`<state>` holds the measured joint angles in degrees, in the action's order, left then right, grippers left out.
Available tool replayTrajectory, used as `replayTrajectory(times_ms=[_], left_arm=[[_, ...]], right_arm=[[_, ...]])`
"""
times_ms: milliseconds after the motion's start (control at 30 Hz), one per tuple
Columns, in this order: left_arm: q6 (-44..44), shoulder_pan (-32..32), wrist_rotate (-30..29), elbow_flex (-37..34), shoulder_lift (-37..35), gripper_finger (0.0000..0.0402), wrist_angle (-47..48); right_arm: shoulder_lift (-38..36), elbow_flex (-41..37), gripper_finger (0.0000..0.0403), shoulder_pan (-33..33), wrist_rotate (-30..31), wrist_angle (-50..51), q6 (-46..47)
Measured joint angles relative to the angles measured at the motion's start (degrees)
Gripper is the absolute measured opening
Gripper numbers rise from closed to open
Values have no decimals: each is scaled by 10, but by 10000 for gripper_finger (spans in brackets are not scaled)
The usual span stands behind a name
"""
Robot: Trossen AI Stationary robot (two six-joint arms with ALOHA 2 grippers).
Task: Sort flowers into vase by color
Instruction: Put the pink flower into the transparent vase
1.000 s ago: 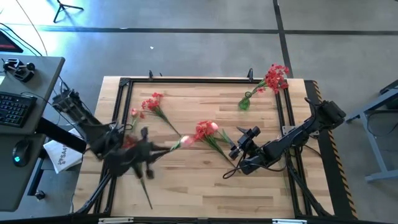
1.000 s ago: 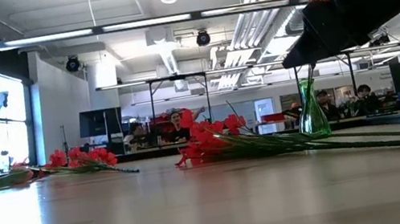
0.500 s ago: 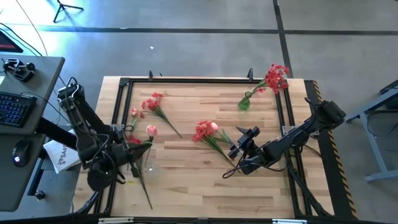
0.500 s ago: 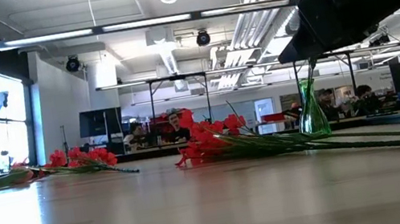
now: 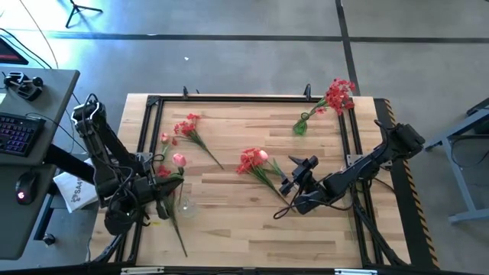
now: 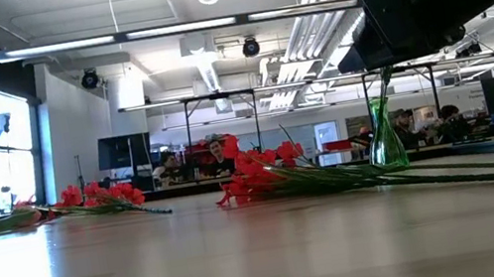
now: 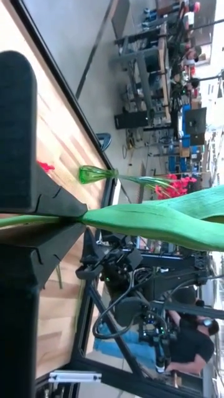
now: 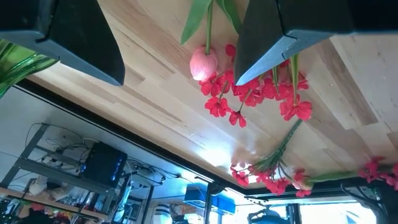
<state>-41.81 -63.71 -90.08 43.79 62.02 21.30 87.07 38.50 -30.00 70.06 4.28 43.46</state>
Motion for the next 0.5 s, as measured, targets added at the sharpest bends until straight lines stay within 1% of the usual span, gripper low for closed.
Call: replayTrajectory(times_ms=[100, 233, 400, 500], left_arm=[[0, -1, 0, 0, 0, 6, -1], [0, -1, 10, 0, 0, 27, 0], [0, -1, 44, 0, 0, 64, 0], [9, -1, 76, 0, -1, 83, -1]], right_arm=[[0, 0, 298, 0, 0, -4, 0], [0, 0, 298, 0, 0, -8, 0], [0, 0, 298, 0, 0, -8, 0], [0, 0, 298, 0, 0, -8, 0]])
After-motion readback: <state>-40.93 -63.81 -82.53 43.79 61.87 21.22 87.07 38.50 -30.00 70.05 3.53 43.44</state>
